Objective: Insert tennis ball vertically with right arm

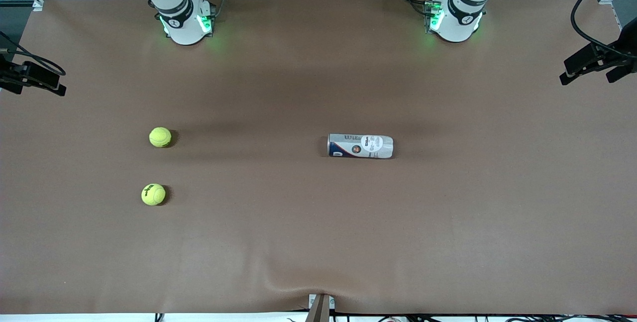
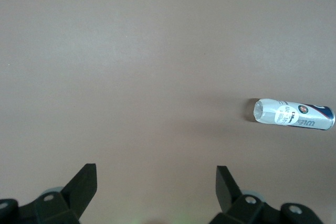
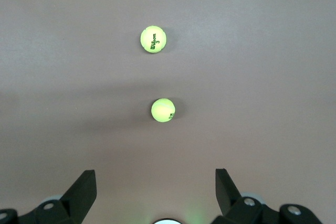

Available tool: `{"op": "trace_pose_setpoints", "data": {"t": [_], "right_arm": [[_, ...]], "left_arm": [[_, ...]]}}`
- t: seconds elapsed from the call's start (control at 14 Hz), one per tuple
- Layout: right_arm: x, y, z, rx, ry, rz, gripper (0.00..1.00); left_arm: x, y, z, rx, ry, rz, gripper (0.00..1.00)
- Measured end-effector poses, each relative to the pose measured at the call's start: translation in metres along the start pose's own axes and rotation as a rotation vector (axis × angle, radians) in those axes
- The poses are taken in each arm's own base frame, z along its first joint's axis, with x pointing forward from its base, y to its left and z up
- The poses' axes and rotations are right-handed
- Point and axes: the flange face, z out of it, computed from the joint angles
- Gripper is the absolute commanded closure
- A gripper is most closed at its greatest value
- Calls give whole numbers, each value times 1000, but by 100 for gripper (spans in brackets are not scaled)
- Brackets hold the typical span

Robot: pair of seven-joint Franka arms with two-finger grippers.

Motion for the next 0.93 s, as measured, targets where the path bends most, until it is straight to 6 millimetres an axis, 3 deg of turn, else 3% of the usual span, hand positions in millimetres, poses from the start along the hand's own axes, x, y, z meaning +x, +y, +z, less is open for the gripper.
{"op": "trace_pose_setpoints", "data": {"t": [0.5, 0.72, 0.93], "right_arm": [[0, 0, 0, 0, -1, 1, 0], [0, 1, 0, 0, -1, 2, 0], [0, 1, 0, 0, -2, 2, 0]], "left_arm": [[5, -1, 18, 0, -60, 5, 0], [12, 4, 46, -39, -137, 121, 0], [34, 7, 93, -76, -206, 312, 0]]}}
